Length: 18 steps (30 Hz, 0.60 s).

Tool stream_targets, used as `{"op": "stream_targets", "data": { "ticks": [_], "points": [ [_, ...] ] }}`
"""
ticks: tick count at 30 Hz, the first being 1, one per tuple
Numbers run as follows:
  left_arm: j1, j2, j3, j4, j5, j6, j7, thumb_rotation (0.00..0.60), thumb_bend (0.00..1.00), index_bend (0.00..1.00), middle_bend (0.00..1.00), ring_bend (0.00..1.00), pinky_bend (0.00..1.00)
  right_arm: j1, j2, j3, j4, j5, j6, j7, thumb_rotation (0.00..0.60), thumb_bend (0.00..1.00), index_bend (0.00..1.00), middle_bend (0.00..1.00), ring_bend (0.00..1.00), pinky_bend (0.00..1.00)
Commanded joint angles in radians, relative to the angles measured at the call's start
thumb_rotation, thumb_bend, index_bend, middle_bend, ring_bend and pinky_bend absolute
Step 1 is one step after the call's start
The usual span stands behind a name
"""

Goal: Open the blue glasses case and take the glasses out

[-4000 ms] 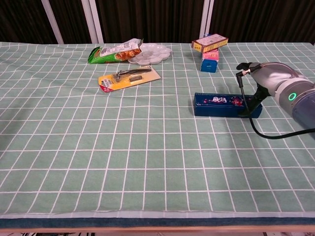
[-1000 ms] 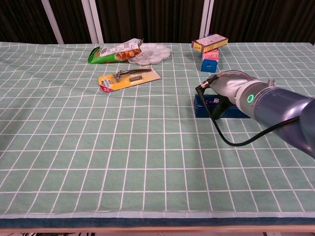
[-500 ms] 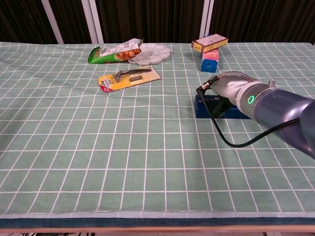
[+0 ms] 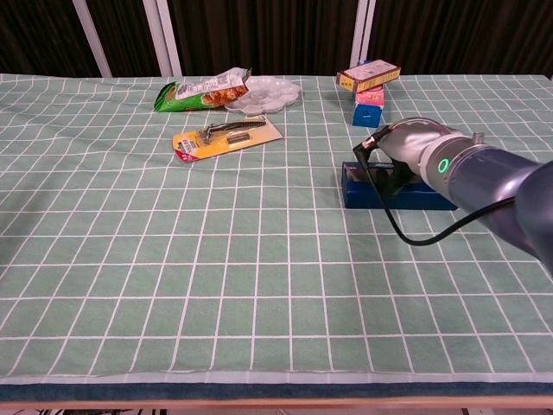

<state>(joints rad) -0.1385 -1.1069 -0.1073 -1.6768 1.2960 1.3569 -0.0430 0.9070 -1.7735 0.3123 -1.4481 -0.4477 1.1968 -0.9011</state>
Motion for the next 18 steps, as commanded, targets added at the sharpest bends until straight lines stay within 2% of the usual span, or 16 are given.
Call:
{"op": "stream_targets", "data": {
  "ticks": [1,9,14,18],
  "points": [
    [0.0,0.0,0.0,0.0,0.0,0.0,-0.001,0.6,0.02,0.0,0.0,0.0,0.0,0.004,0.003,0.005,0.016,-0.009,0.002,0.002,0.6,0.67,0.22,0.0,0.0,0.21],
    [0.001,0.002,0.0,-0.002,0.0,0.002,-0.002,0.6,0.02,0.0,0.0,0.0,0.0,0.035,-0.005,0.032,0.123,-0.008,-0.008,-0.021,0.6,0.38,0.14,0.0,0.0,0.21],
    [0.003,0.001,0.0,-0.002,0.0,0.004,0.0,0.6,0.02,0.0,0.0,0.0,0.0,0.036,0.005,0.042,0.131,-0.07,0.016,0.01,0.6,0.36,0.1,0.0,0.0,0.21],
    [0.002,0.0,0.001,-0.003,0.003,0.004,0.003,0.6,0.02,0.0,0.0,0.0,0.0,0.011,0.044,0.044,0.053,-0.101,0.047,0.036,0.6,0.36,0.1,0.0,0.0,0.21]
  ]
}}
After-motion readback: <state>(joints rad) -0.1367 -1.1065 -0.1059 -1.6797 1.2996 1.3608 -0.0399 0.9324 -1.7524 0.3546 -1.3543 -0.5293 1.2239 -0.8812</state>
